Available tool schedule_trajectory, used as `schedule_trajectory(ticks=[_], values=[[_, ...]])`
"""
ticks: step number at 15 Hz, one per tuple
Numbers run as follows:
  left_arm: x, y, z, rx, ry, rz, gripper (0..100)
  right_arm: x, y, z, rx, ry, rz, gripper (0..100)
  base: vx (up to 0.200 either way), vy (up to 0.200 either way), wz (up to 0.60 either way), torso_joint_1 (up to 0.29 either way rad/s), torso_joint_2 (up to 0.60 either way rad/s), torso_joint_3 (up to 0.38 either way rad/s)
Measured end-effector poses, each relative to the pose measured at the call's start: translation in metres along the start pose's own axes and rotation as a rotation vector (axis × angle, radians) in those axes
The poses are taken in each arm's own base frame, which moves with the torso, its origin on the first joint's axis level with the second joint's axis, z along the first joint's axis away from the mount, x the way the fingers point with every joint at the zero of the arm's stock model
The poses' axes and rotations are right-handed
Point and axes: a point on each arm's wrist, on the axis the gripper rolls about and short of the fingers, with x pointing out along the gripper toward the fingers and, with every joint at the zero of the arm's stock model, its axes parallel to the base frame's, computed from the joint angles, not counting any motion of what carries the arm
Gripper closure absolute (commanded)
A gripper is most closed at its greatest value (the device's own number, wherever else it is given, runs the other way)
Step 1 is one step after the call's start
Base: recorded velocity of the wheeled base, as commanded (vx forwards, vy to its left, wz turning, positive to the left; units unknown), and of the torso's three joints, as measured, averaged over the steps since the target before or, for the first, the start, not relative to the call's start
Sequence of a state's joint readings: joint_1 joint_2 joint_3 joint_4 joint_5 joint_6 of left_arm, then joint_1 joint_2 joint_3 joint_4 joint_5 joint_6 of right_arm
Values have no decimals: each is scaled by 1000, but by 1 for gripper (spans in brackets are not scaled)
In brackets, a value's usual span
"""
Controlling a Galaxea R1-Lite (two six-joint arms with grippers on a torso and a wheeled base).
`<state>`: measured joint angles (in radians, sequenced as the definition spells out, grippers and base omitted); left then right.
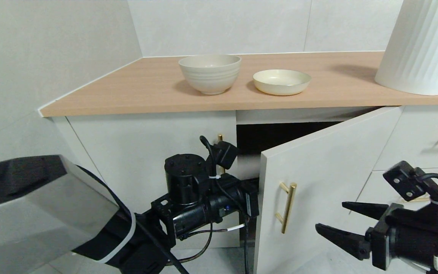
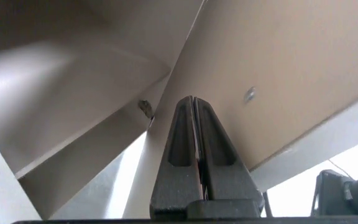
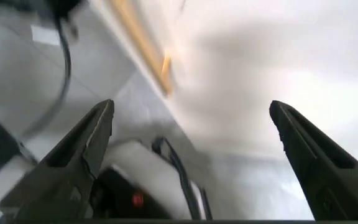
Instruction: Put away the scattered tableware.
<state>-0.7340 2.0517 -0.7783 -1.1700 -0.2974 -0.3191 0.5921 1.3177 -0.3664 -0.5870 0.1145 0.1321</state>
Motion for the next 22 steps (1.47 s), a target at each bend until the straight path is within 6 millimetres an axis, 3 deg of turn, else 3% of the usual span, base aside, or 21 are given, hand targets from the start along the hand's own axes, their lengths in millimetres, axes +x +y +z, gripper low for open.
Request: schedule_trajectory(ticks=[3,6,12,16,22], values=[[-6,-8,18,11,-22,-9,100,-34,10,-6,-17,42,-20,0,0,0,0,0,0,0],[-10,-11,15,9,-12,-11,100,-46,12,-7,-25,9,-12,0,0,0,0,0,0,0],[0,-13,7,6,11,-28,100,-54,14,-20,-40,30,20,0,0,0,0,0,0,0],[4,-12,5,5,12,-26,100,-55,17,-24,-48,41,39,0,-200,0,0,2,1,4],[8,-10,3,4,12,-25,100,-57,18,-26,-54,46,54,0,0,0,0,0,0,0]])
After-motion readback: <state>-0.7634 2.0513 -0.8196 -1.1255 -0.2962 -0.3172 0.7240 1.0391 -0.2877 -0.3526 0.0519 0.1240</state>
